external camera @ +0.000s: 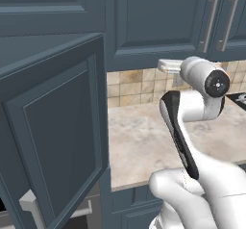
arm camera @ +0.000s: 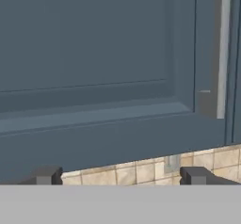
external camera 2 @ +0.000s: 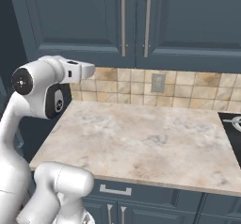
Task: Close all open cabinet doors.
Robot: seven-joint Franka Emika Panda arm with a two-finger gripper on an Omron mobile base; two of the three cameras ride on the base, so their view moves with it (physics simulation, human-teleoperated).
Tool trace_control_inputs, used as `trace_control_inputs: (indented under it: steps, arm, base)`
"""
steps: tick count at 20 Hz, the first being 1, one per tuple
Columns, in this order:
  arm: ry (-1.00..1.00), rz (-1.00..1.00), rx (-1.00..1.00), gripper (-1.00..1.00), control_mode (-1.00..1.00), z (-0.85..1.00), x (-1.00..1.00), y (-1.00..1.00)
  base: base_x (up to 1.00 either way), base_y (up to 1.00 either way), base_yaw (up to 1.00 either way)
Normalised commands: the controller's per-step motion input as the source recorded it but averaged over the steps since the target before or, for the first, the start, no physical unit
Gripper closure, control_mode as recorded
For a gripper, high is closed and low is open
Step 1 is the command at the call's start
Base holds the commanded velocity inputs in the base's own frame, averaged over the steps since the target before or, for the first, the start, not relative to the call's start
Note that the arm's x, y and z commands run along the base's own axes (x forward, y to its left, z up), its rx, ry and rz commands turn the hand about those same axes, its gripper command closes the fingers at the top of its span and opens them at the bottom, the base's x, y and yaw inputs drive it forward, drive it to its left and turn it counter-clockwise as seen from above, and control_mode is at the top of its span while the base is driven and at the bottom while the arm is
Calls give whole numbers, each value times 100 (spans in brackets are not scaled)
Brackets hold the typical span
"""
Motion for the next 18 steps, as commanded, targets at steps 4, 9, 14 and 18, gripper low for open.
trace_control_inputs:
  steps: [4, 9, 14, 18]
  arm:
    - [0, 0, 0, -100, -100, 0, -100, 0]
    - [1, 0, -1, -100, -100, 0, -100, 12]
    - [1, 1, -4, -100, -100, 0, -100, 52]
    - [3, 2, -3, -100, -100, -1, -100, 53]
  base:
    - [0, 0, 0]
    - [0, 0, 0]
    - [0, 0, 0]
    - [0, 0, 0]
